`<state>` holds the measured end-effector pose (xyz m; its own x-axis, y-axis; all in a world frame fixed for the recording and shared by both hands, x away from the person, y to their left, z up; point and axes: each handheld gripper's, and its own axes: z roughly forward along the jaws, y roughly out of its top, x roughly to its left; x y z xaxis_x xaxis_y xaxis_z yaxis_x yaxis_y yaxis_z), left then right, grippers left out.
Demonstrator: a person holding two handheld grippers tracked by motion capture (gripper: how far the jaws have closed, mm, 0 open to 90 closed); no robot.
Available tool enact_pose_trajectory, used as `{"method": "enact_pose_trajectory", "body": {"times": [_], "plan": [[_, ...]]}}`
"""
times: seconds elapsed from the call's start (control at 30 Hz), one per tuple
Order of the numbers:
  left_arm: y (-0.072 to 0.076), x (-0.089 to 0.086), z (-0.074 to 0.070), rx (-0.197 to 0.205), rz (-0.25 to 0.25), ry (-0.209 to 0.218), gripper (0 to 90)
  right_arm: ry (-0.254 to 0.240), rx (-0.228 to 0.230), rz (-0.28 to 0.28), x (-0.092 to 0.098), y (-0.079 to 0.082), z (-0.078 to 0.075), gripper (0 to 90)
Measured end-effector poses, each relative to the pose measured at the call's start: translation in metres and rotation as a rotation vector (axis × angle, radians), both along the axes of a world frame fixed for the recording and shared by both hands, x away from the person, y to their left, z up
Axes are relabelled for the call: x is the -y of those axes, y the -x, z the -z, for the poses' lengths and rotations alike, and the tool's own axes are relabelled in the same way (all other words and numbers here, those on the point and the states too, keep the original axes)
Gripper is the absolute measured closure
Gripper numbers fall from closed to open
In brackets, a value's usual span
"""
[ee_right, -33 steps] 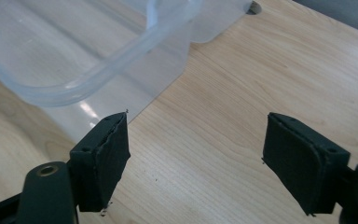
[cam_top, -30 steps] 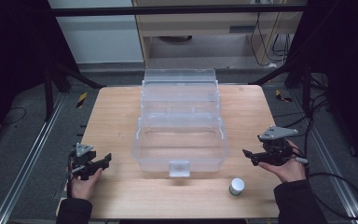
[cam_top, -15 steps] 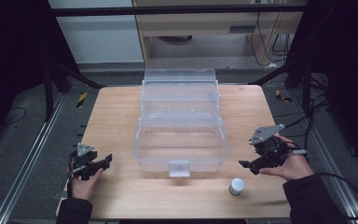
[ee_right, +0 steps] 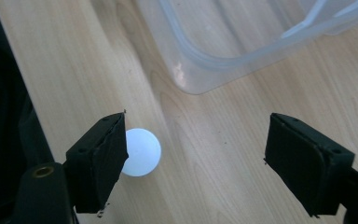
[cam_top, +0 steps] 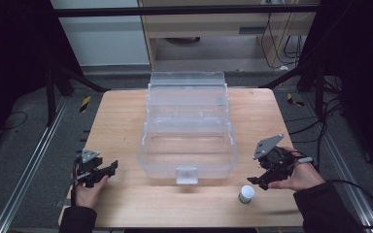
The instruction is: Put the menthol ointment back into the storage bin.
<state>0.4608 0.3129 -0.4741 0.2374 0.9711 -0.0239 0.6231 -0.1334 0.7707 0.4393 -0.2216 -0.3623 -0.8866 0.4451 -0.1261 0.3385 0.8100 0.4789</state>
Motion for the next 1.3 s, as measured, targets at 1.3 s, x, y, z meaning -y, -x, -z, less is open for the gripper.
{"method": "enact_pose_trajectory", "body": {"times": [1.3], "plan": [[-0.001,0.002,0.001,-0.009,0.016,-0.010,35.7,0.245,-0.141,-0.250,-0.025,0.007,0.047,36.8]]}}
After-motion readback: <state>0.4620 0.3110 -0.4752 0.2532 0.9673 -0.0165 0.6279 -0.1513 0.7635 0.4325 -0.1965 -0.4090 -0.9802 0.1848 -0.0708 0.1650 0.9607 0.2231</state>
